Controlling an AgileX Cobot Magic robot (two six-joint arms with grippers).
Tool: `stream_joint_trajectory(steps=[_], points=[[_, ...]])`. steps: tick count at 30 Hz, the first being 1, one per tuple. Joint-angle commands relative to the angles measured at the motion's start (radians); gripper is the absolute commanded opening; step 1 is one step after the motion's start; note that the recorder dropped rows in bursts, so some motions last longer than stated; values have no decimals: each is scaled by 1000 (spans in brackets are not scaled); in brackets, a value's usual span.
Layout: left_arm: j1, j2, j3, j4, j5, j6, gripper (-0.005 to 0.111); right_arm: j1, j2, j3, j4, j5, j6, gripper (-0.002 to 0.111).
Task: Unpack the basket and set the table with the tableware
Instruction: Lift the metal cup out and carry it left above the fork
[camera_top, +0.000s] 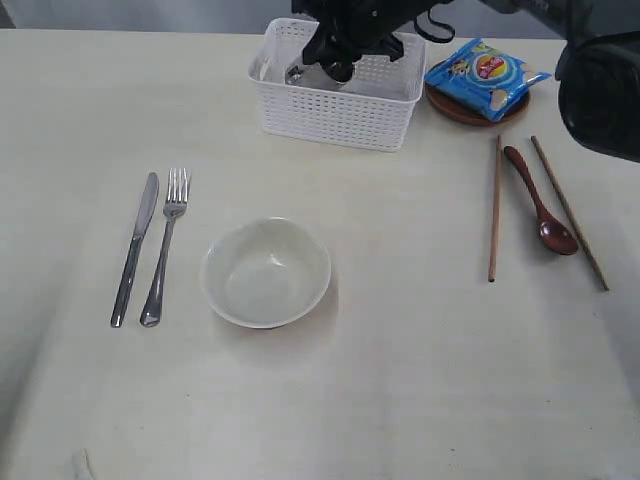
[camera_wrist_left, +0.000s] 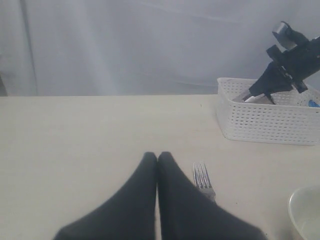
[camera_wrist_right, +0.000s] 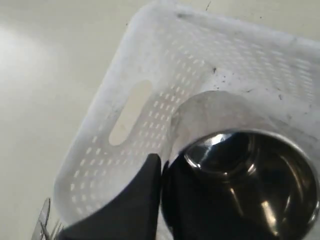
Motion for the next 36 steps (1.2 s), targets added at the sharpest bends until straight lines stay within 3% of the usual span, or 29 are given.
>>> stream_joint_trajectory(steps=[1, 5, 8, 12, 15, 17, 19, 24, 33, 36], points=[[-1, -4, 3, -7, -6, 0, 0, 9, -132, -2, -84, 96, -114, -1], [-1, -4, 3, -7, -6, 0, 0, 91, -249, 0, -338, 232, -114, -1], [-1, -4, 3, -7, -6, 0, 0, 122, -311, 9, -308, 278, -55, -1], [-1, -4, 3, -5, -6, 0, 0, 167, -486, 235, -395, 278, -3, -1], [-1, -4, 3, -5, -6, 0, 0, 261, -607, 386, -390, 112, -3, -1], [-1, -4, 3, -5, -6, 0, 0, 374, -638, 441, -436, -36, 36, -1], [-1, -4, 3, -5, -6, 0, 0, 486, -584, 405, -569, -83, 133, -1], [-1, -4, 3, -5, -6, 0, 0, 595, -383, 187, -762, 34, 213, -1], [-1, -4, 3, -5, -6, 0, 0, 616, -5, -371, -872, 257, 219, -1], [-1, -4, 3, -5, -6, 0, 0, 607, 36, -431, -887, 272, 271, -1]])
